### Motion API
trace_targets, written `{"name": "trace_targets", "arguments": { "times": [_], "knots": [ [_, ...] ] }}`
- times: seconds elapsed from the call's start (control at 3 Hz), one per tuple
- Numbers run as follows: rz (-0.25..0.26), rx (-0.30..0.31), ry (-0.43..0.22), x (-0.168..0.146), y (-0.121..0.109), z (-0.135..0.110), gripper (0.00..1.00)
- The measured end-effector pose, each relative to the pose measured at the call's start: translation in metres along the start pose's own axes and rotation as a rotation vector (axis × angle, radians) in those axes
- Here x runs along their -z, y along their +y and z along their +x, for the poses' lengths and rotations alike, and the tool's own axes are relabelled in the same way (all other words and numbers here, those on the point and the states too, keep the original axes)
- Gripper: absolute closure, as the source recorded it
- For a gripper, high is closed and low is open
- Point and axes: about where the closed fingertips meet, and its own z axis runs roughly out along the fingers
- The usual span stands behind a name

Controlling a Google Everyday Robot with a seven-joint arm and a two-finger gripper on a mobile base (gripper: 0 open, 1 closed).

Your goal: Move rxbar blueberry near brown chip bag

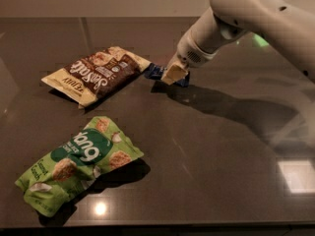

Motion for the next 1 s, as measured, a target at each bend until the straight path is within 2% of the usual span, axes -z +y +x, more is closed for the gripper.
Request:
{"name": "trace_targets", "arguments": {
  "times": [0.33, 1.0],
  "knots": [
    [-0.013, -0.007, 0.017, -0.025, -0.002, -0.014, 0.84],
    [-0.046, -0.01, 0.032, -0.052, -0.001, -0.025, 0.38]
  ]
}}
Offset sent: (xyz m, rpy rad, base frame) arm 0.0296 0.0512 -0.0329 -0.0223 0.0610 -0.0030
